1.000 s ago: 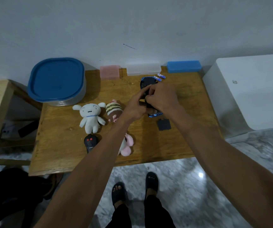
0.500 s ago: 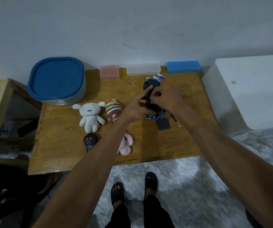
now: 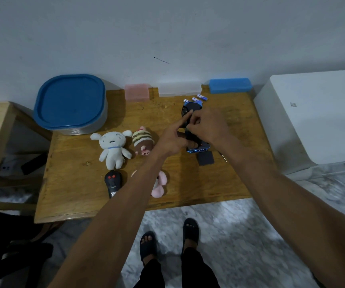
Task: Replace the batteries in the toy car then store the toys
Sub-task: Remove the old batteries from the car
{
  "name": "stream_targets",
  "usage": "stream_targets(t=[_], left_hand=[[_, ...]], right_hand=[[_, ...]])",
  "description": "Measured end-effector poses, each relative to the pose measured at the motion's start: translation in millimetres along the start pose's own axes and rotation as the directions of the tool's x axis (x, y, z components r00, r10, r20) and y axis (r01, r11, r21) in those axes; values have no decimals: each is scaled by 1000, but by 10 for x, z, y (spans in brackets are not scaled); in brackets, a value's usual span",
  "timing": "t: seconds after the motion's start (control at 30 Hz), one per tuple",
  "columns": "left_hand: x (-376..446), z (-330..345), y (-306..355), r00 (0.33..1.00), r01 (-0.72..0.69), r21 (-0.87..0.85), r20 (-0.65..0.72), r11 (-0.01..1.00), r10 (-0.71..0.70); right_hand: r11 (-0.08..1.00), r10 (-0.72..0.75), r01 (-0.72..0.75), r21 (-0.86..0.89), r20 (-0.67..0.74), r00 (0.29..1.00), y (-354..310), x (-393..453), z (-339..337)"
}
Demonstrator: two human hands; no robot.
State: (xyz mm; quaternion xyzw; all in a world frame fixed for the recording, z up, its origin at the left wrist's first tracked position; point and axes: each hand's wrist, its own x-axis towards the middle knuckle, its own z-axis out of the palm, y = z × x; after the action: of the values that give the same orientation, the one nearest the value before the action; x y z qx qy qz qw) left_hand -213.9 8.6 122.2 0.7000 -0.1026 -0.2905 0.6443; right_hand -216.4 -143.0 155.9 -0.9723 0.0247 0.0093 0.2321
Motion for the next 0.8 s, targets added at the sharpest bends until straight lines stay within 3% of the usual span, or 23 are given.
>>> stream_targets(t=[0.13,0.27,0.33,0.47,0.57,0.63,0.8], left_hand=[[2,-39,-45,1000,5,-19,7,1000,-5],[-5,-104,-64,1000,20,-72,-13,997,-21],[-11,-109,-45,1000,9,-75,-25,997,-11],[-25,-112,-15,999,-22,-39,-43,999,20],[-30,-119,-29,998,-16,-36,-58,999,14],[-27,-122,-45,998,-11,-47,-68,999,8],[-32,-124,-61,996,-27,-51,-88,998,23]], right_hand=[[995,-88,89,50,-27,996,82,-24,20],[971,-216,207,121,65,974,190,-23,15],[971,-210,197,136,93,973,176,-30,8],[920,9,18,391,-69,998,29,-44,-56],[837,218,-117,535,-130,967,-25,8,-109],[778,307,-191,598,-97,947,-17,35,-126],[497,500,-425,756,150,853,-22,-7,-94]])
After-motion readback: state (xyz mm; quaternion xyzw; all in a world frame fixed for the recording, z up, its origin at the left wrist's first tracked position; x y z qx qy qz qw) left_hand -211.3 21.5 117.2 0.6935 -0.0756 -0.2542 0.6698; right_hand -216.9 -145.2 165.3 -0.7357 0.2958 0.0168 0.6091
